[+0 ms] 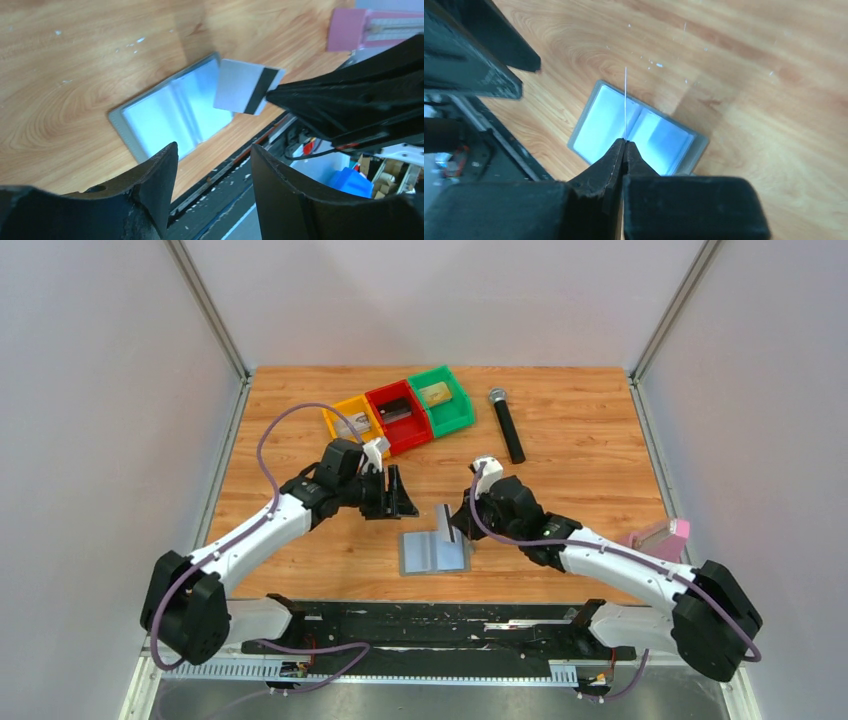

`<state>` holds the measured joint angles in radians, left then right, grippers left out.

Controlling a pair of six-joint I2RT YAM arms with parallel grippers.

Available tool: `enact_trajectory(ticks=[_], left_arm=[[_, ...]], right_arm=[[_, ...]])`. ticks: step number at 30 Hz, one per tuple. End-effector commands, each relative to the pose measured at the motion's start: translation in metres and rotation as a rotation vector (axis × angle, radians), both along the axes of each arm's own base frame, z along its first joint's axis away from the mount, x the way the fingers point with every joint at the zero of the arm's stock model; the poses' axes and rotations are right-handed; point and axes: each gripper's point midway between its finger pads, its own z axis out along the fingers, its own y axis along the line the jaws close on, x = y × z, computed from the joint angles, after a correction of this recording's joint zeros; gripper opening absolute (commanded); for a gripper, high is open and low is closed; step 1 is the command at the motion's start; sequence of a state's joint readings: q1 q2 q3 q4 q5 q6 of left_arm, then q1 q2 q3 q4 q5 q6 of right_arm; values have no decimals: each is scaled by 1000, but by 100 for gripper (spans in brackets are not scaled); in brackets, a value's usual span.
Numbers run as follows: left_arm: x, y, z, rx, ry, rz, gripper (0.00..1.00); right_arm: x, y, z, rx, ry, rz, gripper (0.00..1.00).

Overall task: Take the credit cards out of the card holder
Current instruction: Place the credit card in the storage box.

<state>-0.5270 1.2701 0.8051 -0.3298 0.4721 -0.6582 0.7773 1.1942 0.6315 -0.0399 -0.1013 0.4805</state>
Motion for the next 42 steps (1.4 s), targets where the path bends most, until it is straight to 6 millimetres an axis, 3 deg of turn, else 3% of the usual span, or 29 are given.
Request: enact_trajectory(ticks=[1, 6, 15, 21, 27, 35, 40, 42], left_arm=[[-3, 4, 47, -28, -22, 38, 67], [-9, 7, 87, -106, -31, 106, 77], [-19, 1, 116, -341, 83, 214, 85], [-20, -8, 109, -428, 149, 215, 81], [-20, -12, 99, -447, 184, 206, 68], [-23, -13, 88, -449, 219, 200, 46], [-25, -15, 79, -442, 255, 189, 44], [-25, -16, 76, -439, 267, 185, 39]], right_arm=[[15, -3, 41, -158, -423, 70, 0], [8, 0, 66, -235, -665, 87, 0], [-15, 10, 99, -321, -982, 117, 0], [-33, 29, 105, -427, -1119, 179, 0], [-39, 45, 98, -440, -1125, 206, 0], [-43, 51, 92, -451, -1128, 223, 0], [-44, 53, 86, -471, -1130, 232, 0], [-45, 53, 86, -471, -1130, 233, 0]])
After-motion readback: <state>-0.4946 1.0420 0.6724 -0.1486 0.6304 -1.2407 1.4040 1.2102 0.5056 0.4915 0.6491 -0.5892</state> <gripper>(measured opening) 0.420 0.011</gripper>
